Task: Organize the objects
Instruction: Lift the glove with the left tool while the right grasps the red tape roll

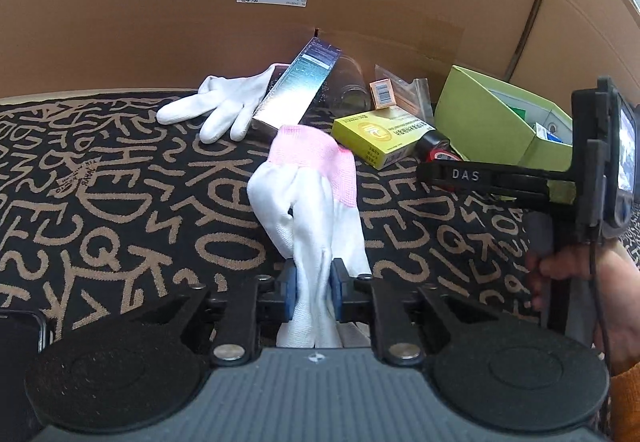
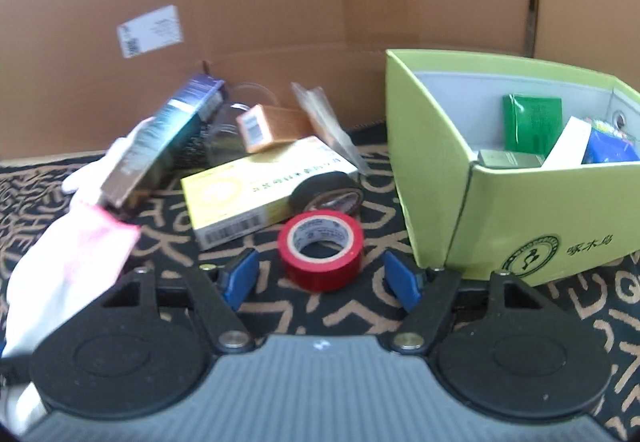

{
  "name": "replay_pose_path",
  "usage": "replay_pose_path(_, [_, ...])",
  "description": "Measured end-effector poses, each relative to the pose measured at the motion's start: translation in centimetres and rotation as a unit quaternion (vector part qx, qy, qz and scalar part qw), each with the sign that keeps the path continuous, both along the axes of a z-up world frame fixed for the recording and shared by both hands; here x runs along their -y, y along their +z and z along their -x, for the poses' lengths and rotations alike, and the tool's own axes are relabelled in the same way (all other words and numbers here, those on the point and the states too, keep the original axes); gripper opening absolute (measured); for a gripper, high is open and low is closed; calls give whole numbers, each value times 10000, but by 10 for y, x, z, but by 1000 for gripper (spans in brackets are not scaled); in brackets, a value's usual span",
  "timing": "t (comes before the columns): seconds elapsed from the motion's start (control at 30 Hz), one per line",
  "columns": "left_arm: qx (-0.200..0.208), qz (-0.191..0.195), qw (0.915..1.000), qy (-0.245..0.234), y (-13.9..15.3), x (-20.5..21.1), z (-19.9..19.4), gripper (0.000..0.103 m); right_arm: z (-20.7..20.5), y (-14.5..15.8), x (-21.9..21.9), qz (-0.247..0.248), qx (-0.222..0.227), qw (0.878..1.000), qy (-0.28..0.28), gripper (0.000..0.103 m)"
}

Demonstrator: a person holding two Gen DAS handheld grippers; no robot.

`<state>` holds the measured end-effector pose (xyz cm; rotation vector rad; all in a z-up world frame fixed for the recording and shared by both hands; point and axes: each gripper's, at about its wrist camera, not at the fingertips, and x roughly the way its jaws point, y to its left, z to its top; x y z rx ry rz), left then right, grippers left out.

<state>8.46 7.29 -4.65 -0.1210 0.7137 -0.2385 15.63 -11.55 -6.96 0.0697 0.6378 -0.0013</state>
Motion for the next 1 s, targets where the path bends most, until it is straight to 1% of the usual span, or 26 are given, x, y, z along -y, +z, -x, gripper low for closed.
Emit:
replay_pose_path(0.03, [5,7,10000,1,0,0,-2,19,-2,-1,-3,97,-7,10000,20,65])
replay_pose_path(0.07, [27,-1,10000,-24,-1,0,-3,19,-3,-1,-4,188,-27,9998,45,46])
replay_pose_path(0.1, [42,-22,10000,-73,-1,1,-3,19,0,0,-4,216,15,9997,120,46])
replay_pose_path(0.17, [83,-48,9998,-172,-2,0,0,18,12,2,1,21,2,9985,540,46])
replay_pose_path(0.2, [77,-42,9997,-232,-2,0,2,16,21,2,2,-35,-26,9976,693,46])
replay_pose_path(0.27, [79,-34,9992,-391,-2,0,8,16,44,0,3,-37,-29,9951,984,46])
replay_pose_path(0.3, [42,29,9987,-509,-2,0,12,16,57,0,4,-33,-36,9938,1107,46])
replay_pose_path(0.4, [-169,391,9940,-1006,0,5,23,16,98,3,11,126,-124,9902,1388,46])
replay_pose_path(0.47, [-205,411,9925,-1137,0,13,30,16,121,6,14,264,-170,9885,1481,46])
replay_pose_path(0.5, [-161,320,9935,-1076,0,17,32,19,129,7,16,300,-168,9881,1500,46])
replay_pose_path(0.57, [-73,104,9953,-963,0,24,33,28,140,8,20,316,-136,9885,1475,46])
replay_pose_path(0.6, [-55,41,9959,-901,1,25,31,41,143,9,22,283,-119,9891,1439,50])
replay_pose_path(0.63, [-53,-24,9969,-781,2,26,29,61,144,9,23,269,-100,9896,1408,54])
replay_pose_path(0.7, [22,-98,9986,-516,4,25,22,77,143,9,24,281,-34,9903,1358,62])
replay_pose_path(0.73, [96,-130,9987,-482,5,24,18,77,142,8,25,276,-25,9904,1351,63])
replay_pose_path(0.8, [20,-298,9985,-456,5,27,8,77,141,7,26,228,-40,9905,1356,63])
replay_pose_path(0.87, [-96,-251,9982,-531,2,31,-2,75,142,8,27,161,22,9904,1376,63])
replay_pose_path(0.9, [-86,-307,9978,-576,2,35,-2,75,142,9,27,141,36,9903,1383,63])
replay_pose_path(0.93, [-23,-417,9966,-714,3,41,-1,64,142,9,28,130,43,9903,1380,63])
replay_pose_path(1.0, [-32,-560,9924,-1093,3,52,2,42,140,9,29,102,29,9906,1364,63])
